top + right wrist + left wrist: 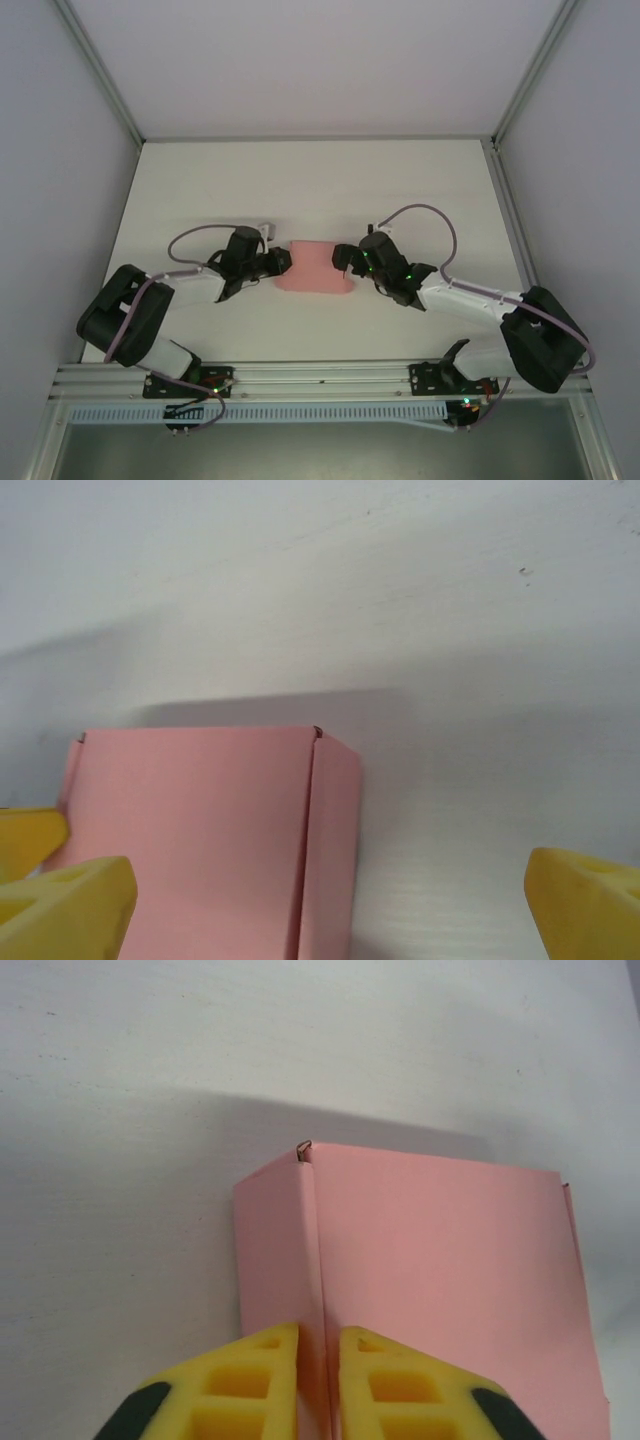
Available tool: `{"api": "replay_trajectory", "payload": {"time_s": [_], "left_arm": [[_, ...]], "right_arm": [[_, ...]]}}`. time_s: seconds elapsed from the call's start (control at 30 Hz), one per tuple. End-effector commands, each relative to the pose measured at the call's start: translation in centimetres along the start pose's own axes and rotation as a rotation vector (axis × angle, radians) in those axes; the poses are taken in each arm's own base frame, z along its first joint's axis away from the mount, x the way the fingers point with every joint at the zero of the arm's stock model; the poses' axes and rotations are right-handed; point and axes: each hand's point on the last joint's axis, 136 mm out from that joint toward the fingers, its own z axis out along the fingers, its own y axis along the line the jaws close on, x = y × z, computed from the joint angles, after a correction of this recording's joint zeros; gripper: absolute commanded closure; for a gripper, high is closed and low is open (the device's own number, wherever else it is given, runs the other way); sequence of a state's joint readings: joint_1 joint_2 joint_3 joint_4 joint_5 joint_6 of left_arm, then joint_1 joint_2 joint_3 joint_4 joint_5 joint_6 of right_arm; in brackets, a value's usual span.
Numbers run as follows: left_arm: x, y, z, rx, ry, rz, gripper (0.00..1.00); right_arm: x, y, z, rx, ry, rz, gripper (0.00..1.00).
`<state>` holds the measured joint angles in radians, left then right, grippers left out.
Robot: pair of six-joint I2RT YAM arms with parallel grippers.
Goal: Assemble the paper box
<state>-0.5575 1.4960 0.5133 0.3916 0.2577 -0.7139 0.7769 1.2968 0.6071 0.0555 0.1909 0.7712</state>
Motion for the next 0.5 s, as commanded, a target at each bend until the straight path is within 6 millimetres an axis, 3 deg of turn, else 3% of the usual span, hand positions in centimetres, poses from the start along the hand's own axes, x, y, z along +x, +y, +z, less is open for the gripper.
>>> {"api": "replay_trajectory", "payload": {"time_s": [0.0, 0.17, 0.47], "left_arm": [[1.2, 1.1, -0.4, 0.019, 0.025, -0.052, 0.95], [1.0, 1.0, -0.8, 0.07, 0.013, -0.081, 1.0], [0.5, 0.5, -1.6, 0.169, -0.013, -0.136, 1.0]], "right_arm": [[0.7, 0.6, -0.3, -0.037, 0.048, 0.1, 0.0], [1.0, 0.8, -0.3, -0.05, 0.077, 0.148, 0.0], [1.7, -0.6, 0.1, -0.013, 0.146, 0.247, 0.0]]}}
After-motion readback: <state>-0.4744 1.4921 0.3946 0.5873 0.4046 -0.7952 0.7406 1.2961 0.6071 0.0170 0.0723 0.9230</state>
